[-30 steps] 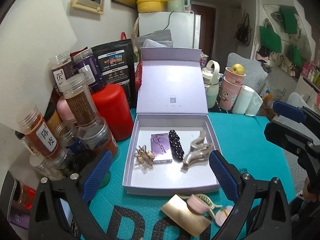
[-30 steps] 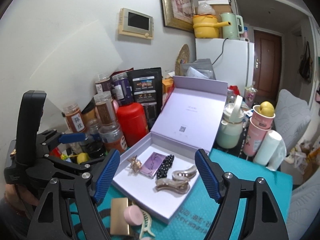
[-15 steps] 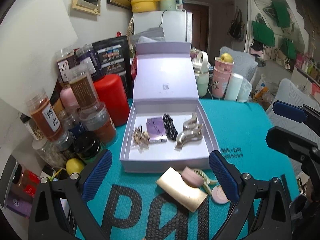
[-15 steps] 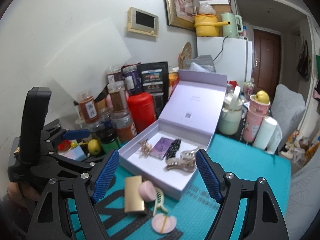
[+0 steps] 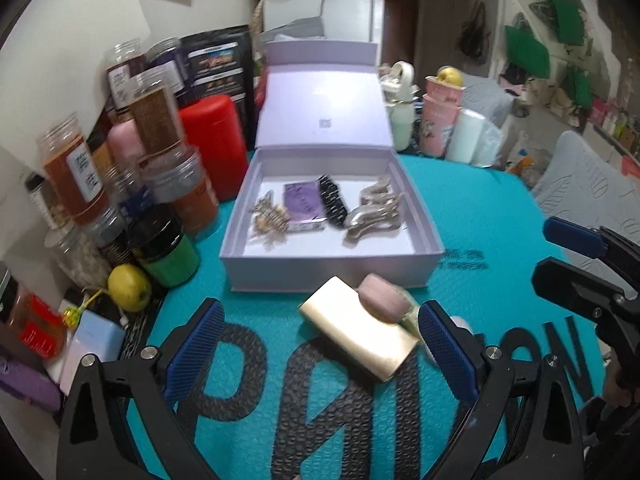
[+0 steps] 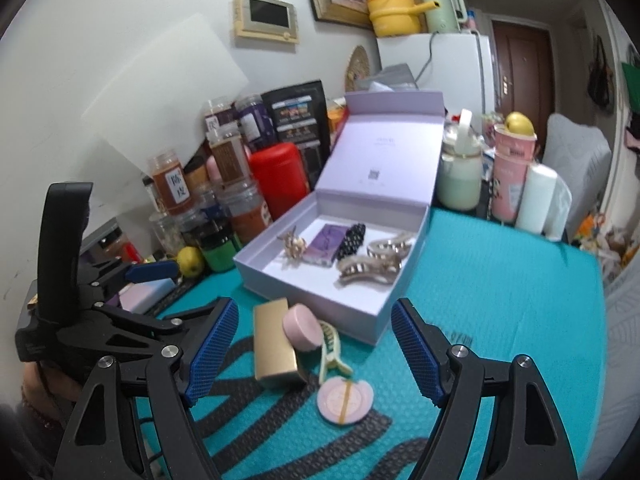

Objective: Organize rigid objects
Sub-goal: 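Withdraw both open tools from the gift box back over the table items, then grasp the gold rectangular box with the left tool while the right tool grasps the pink compact, then lift and carry the gold box and pink compact toward the lavender gift box, then lower the gold box and pink compact into the gift box beside the scrunchie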

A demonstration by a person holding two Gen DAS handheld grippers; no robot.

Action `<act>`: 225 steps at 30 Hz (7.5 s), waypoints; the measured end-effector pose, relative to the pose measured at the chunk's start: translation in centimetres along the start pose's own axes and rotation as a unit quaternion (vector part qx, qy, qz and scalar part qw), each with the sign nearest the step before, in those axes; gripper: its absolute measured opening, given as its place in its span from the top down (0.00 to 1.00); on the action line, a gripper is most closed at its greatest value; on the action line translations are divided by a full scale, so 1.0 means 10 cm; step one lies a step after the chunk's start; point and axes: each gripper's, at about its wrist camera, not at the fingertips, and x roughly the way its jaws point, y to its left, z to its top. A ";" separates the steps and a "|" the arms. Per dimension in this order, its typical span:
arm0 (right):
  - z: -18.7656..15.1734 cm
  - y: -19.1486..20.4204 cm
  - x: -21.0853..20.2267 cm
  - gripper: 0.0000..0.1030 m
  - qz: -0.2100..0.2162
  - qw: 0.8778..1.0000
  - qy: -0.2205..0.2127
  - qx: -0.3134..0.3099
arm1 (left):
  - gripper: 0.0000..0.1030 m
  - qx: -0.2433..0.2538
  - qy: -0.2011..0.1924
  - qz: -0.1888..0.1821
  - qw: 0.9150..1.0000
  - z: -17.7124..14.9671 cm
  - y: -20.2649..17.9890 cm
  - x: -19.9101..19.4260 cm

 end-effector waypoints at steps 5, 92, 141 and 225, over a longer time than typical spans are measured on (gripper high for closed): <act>-0.14 -0.05 0.14 0.23 0.019 1.000 0.013 0.016 | 0.04 -0.009 0.020 0.002 1.000 -0.14 0.05 0.08; -0.84 -0.10 0.78 0.45 -0.059 0.989 0.133 0.002 | 0.56 -0.045 0.102 -0.024 0.994 -0.61 0.29 0.75; -0.51 0.30 0.08 0.45 -0.011 0.995 0.080 -0.053 | 0.56 -0.024 0.049 -0.054 0.997 -0.44 -0.10 -0.04; 1.21 -0.86 1.98 0.45 -0.004 0.997 0.064 -0.035 | 0.56 -0.001 0.048 -0.037 0.998 1.28 0.30 1.64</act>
